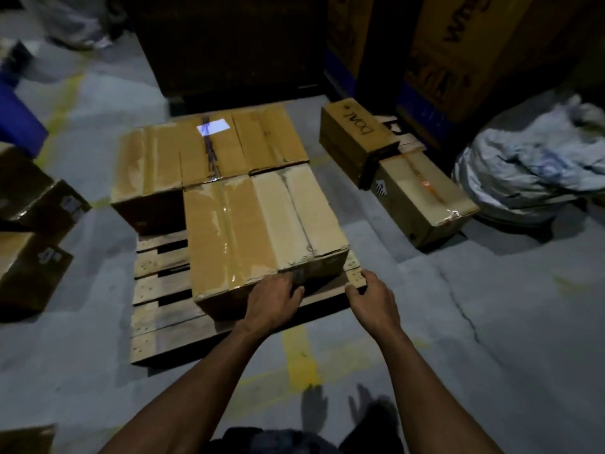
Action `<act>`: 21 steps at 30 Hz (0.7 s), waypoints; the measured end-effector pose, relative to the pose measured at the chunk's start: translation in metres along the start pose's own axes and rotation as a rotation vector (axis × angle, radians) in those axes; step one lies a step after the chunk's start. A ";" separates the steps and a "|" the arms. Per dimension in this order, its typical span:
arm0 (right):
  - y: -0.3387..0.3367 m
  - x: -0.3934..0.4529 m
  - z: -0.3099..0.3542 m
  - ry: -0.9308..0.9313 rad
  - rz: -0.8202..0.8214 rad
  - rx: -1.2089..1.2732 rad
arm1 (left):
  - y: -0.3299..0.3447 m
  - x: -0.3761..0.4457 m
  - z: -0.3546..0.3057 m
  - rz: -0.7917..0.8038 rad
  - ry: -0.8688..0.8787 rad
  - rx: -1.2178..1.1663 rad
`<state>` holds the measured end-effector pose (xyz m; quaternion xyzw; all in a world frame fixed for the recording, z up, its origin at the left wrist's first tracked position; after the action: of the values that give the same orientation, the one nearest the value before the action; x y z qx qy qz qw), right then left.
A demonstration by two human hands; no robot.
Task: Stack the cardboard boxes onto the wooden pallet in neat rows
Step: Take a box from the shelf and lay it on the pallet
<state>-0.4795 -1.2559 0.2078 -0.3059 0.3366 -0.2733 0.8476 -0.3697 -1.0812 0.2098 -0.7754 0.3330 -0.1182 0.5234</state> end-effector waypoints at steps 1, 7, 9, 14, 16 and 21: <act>-0.016 0.011 -0.009 -0.007 0.000 -0.001 | 0.007 0.011 -0.016 -0.005 0.002 0.004; -0.112 0.081 -0.065 -0.035 0.032 -0.030 | 0.045 0.081 -0.124 -0.030 -0.037 -0.067; -0.139 0.098 -0.077 -0.037 0.044 -0.034 | 0.049 0.100 -0.156 -0.037 -0.055 -0.110; -0.205 0.146 -0.088 -0.015 0.058 -0.023 | 0.056 0.152 -0.213 -0.032 -0.110 -0.181; -0.224 0.174 -0.088 -0.016 0.053 -0.040 | 0.061 0.183 -0.227 -0.035 -0.134 -0.201; -0.249 0.268 -0.078 -0.033 0.081 -0.068 | 0.080 0.282 -0.244 -0.042 -0.179 -0.295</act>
<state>-0.4336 -1.6265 0.2290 -0.3252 0.3438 -0.2221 0.8524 -0.3192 -1.4586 0.1958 -0.8581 0.2824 -0.0095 0.4288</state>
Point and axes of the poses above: each hand's wrist, its own x-axis towards the middle knuckle, its own y-axis out of the palm, z = x × y, the point moved 4 cm from there along x, towards the middle knuckle, and after that the axes turned 4 degrees about y, right-handed, at the moved point
